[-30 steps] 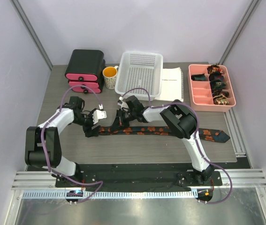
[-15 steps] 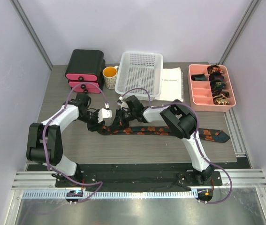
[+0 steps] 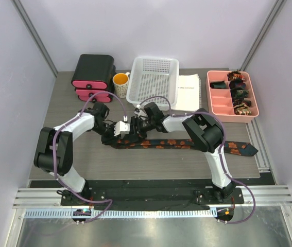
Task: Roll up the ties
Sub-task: Roll the tie at the center of the board.
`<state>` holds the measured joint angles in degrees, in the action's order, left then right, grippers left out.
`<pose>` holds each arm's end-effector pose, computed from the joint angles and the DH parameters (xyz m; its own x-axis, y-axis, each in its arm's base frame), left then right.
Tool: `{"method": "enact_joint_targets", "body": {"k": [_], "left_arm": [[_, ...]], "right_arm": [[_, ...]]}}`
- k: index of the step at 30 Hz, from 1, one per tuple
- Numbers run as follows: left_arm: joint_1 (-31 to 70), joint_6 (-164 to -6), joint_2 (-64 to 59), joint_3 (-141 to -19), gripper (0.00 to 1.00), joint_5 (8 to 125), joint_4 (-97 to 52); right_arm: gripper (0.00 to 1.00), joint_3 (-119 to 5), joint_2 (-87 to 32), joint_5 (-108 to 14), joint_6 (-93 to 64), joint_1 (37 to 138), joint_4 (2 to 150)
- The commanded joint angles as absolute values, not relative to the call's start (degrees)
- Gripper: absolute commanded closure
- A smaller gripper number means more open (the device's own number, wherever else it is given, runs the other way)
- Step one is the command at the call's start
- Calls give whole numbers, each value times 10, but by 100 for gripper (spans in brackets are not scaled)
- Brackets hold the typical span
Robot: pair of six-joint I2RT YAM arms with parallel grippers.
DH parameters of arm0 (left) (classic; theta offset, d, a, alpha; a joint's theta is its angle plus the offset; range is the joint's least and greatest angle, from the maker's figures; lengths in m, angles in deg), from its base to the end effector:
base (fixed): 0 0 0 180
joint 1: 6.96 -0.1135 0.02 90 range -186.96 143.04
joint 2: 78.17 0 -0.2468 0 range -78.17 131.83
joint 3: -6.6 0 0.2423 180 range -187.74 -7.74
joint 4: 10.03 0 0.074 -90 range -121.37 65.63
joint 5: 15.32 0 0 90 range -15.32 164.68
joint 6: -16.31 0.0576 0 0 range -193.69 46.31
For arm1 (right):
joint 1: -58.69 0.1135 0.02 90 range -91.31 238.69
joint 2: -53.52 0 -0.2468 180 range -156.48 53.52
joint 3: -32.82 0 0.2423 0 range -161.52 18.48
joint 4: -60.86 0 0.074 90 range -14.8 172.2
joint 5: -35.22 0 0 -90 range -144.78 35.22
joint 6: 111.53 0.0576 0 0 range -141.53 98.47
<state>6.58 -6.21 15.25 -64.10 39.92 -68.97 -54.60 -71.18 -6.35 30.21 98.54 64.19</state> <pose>0.2605 -0.0965 0.1462 -0.1165 0.8086 -0.5766 0.9930 0.0845 -0.0821 0.3090 0.3141 0.0966 -0.9857 -0.1440 -0.0877 -0.1409 0.4176 0.8976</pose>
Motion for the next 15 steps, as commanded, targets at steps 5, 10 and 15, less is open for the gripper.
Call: {"method": "enact_joint_targets", "body": {"k": [5, 10, 15], "left_arm": [[90, -94, 153, -665, 69, 399, -677], [90, -94, 127, -665, 71, 390, -681], [107, -113, 130, -672, 70, 378, -681]], "right_arm": [[70, -546, -688, -69, 294, 981, 661], [83, -541, -682, -76, 284, 980, 670], [65, -539, -682, -61, 290, 980, 654]]}}
